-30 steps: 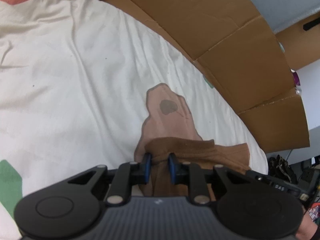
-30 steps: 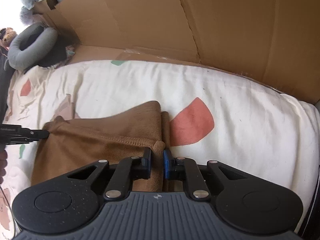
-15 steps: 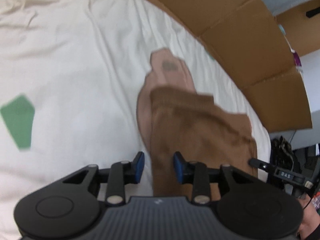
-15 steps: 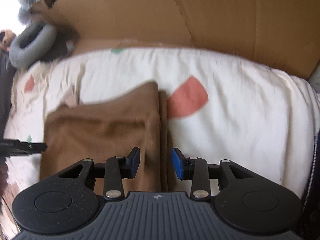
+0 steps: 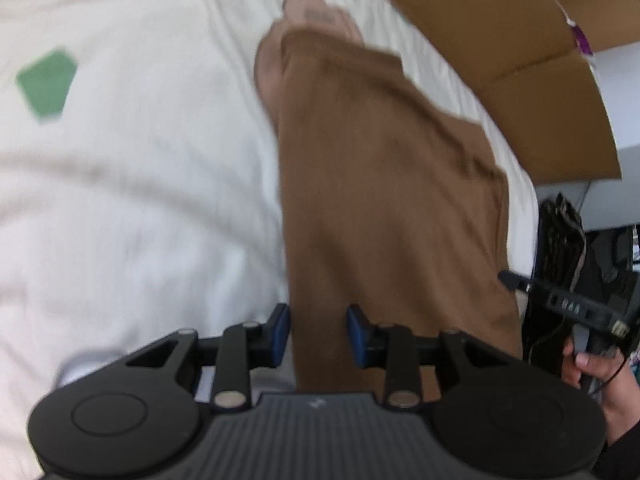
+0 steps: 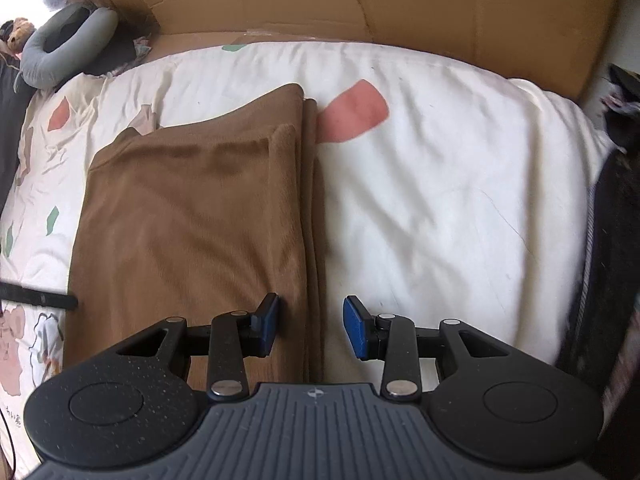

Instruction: Fold clothes

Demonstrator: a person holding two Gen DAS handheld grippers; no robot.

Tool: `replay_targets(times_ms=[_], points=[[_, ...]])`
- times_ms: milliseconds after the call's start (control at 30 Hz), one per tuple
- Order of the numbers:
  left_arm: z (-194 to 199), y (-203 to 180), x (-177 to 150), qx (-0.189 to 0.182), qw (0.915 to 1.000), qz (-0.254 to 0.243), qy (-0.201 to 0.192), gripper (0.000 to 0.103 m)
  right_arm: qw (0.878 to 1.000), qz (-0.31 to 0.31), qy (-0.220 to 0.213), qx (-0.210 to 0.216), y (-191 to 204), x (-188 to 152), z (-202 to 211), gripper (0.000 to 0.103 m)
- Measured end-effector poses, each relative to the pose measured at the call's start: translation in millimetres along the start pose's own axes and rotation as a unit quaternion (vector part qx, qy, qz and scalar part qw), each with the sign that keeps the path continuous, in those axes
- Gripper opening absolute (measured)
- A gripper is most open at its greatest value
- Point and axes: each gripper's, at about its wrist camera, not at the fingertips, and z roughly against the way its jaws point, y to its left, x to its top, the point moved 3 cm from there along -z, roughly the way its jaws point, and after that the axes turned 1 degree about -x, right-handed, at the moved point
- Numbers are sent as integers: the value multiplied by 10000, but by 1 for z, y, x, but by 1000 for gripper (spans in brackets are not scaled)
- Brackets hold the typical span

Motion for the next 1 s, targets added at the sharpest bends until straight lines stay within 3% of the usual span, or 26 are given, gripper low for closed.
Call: replay_targets(times_ms=[233, 467, 800, 1000], points=[[-1, 3, -45, -133, 9993, 114, 336, 31, 9997, -251, -16, 53, -8, -18, 20, 42], [-5, 5, -62, -296, 9976, 265, 561, 25, 9979, -312, 322, 458, -2, -45, 24, 48], [-18, 4, -92, -504, 9916, 359, 1133, 22, 9943, -519, 729, 574, -14, -79, 18, 49], [-20, 6, -98, -573, 9919, 227, 1107, 22, 9938, -366, 860, 600, -11, -91, 17, 49]])
